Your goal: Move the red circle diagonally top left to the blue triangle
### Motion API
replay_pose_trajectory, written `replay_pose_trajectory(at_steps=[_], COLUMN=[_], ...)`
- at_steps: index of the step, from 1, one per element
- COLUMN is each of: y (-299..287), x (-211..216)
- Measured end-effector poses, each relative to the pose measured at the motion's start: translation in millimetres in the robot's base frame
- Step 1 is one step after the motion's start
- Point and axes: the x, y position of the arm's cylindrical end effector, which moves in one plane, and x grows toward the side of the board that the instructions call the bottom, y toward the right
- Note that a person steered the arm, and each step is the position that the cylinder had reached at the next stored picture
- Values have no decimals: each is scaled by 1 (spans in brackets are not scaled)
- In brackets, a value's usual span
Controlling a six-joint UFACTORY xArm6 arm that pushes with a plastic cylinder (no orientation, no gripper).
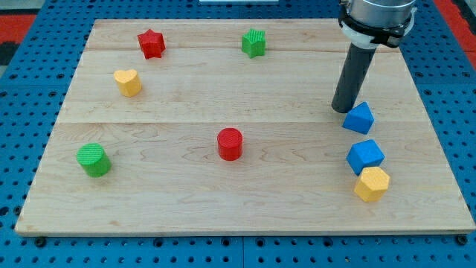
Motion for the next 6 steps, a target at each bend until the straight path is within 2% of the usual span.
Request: replay_pose_trajectory(at_steps=[1,2,3,4,5,6], y=[-12,-72,-190,-226,-199,-163], x=[-9,-26,-12,61,99,62])
